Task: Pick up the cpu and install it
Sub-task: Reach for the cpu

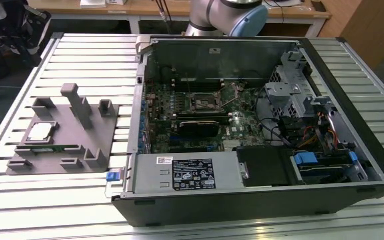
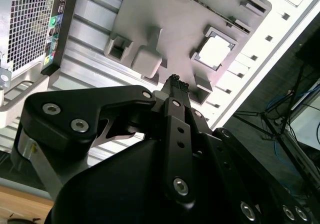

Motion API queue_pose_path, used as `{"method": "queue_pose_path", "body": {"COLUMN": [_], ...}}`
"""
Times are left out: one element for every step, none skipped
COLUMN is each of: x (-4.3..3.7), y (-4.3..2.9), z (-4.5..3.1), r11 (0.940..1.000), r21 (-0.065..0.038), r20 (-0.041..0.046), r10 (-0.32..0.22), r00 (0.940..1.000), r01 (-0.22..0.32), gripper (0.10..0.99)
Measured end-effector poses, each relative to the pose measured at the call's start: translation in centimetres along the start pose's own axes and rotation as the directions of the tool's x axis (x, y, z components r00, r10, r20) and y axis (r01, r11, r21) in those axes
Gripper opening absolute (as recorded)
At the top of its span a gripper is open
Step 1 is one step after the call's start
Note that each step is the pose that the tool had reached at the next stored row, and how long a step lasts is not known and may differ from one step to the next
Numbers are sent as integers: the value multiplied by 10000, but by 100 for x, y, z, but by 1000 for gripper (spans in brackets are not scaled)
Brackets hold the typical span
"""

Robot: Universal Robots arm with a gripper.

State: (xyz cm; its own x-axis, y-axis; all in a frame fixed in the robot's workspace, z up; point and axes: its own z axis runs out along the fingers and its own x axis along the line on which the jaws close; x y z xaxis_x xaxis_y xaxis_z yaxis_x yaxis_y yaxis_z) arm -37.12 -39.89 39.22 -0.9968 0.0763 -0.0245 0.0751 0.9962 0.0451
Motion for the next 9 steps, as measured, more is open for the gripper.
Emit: {"method": "queue_pose_path", "body": {"x": [13, 28, 48, 70, 93, 114, 136, 160, 182], "y": [-1, -2, -4, -5, -7, -9, -11, -12, -14], "z": [0, -1, -1, -1, -2, -3, -2, -2, -2], "r11": [10000, 10000, 10000, 10000, 10000, 10000, 10000, 10000, 10000], "r21": [0, 0, 0, 0, 1, 1, 0, 0, -1], "r20": [0, 0, -1, 0, -1, -1, -1, -1, 0], "r10": [0, 0, 0, 0, 0, -1, -1, 0, -1], "r00": [10000, 10000, 10000, 10000, 10000, 10000, 10000, 10000, 10000], "r01": [0, 0, 0, 0, 0, 1, 1, 0, 1], "gripper": [106, 106, 106, 106, 106, 106, 106, 106, 106]}}
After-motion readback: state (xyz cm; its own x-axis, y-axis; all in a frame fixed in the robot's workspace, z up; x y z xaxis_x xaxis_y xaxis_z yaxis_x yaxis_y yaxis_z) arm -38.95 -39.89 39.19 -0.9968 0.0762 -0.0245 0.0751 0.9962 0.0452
